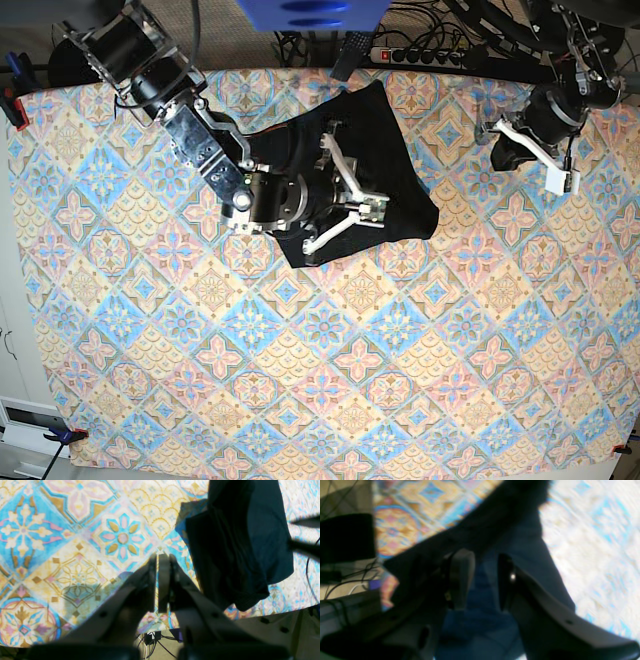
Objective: Fold the T-shirt properly
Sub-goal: 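Grasp the folded bundle with both grippers and flatten it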
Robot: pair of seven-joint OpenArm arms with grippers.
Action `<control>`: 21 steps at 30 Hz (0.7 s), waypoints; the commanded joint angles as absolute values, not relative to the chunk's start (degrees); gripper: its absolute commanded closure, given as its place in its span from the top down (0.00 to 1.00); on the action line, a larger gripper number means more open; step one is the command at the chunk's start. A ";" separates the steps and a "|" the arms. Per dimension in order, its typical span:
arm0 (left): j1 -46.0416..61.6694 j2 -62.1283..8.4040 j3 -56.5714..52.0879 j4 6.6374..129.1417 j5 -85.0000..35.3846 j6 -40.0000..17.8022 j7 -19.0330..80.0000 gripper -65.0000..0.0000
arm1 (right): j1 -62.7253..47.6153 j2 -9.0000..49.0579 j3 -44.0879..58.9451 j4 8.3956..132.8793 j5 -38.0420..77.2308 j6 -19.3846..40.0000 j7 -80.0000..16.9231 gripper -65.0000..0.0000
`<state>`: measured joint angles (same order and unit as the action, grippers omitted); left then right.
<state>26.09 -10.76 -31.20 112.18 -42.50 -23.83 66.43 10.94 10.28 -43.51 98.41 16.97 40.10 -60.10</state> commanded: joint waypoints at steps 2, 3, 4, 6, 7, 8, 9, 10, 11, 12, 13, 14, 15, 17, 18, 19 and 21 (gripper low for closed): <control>26.24 -11.30 -31.34 113.01 -43.56 -23.96 65.54 0.02 | 12.00 10.07 -40.92 97.89 16.75 40.00 -59.30 0.29; 26.24 -11.30 -31.34 113.01 -43.56 -23.96 65.54 0.02 | 12.00 9.98 -40.48 96.92 15.96 40.00 -59.21 0.29; 26.24 -11.30 -31.34 113.01 -43.56 -23.96 65.54 0.02 | 12.00 9.98 -40.48 95.78 14.73 40.00 -59.21 0.29; 26.24 -11.21 -31.34 113.01 -43.56 -23.96 65.54 0.02 | 12.00 9.89 -40.57 93.49 11.91 40.00 -58.95 0.29; 26.24 -11.21 -31.34 113.01 -43.56 -23.96 65.54 0.02 | 12.00 9.89 -40.66 92.18 10.15 40.00 -58.24 0.29; 26.24 -11.21 -31.34 113.01 -43.56 -23.96 65.54 0.02 | 11.91 9.80 -40.66 90.68 8.75 40.00 -57.27 0.29; 26.24 -11.21 -31.34 113.01 -43.56 -23.96 65.54 0.02 | 11.91 9.80 -40.66 89.27 7.87 40.00 -56.31 0.29; 26.15 -11.21 -31.34 113.10 -43.65 -23.96 65.54 0.02 | 11.91 9.63 -40.75 87.78 7.16 40.00 -55.34 0.28; 26.15 -11.21 -31.34 113.10 -43.65 -23.96 65.54 0.02 | 11.82 9.10 -40.92 86.55 6.90 40.00 -54.64 0.26; 26.15 -11.21 -31.34 113.10 -43.65 -23.96 65.54 0.02 | 11.82 8.75 -41.54 85.41 6.81 40.00 -54.29 0.24; 26.15 -11.21 -31.34 113.10 -43.65 -23.96 65.54 0.02 | 11.82 8.66 -42.51 84.62 6.81 40.00 -54.11 0.22; 26.15 -11.21 -31.34 113.10 -43.65 -23.96 65.54 0.02 | 11.91 8.66 -44.00 84.26 6.81 40.00 -54.11 0.20; 26.15 -11.21 -31.34 113.10 -43.65 -23.96 65.54 0.02 | 11.91 8.66 -45.23 84.35 6.81 40.00 -54.11 0.19; 25.98 -11.21 -31.34 113.01 -43.65 -23.96 65.54 0.02 | 11.91 8.66 -48.84 84.44 6.81 40.00 -54.37 0.19; 25.98 -11.21 -31.34 113.01 -43.65 -23.96 65.54 0.02 | 11.91 8.66 -50.51 84.44 6.81 40.00 -54.37 0.19; 25.98 -11.21 -31.34 113.01 -43.65 -23.96 65.54 0.02 | 11.91 8.66 -52.44 84.88 6.81 40.00 -54.46 0.19; 25.98 -11.21 -31.34 113.01 -43.65 -23.96 65.54 0.02 | 11.91 8.66 -56.84 86.90 6.81 40.00 -54.46 0.19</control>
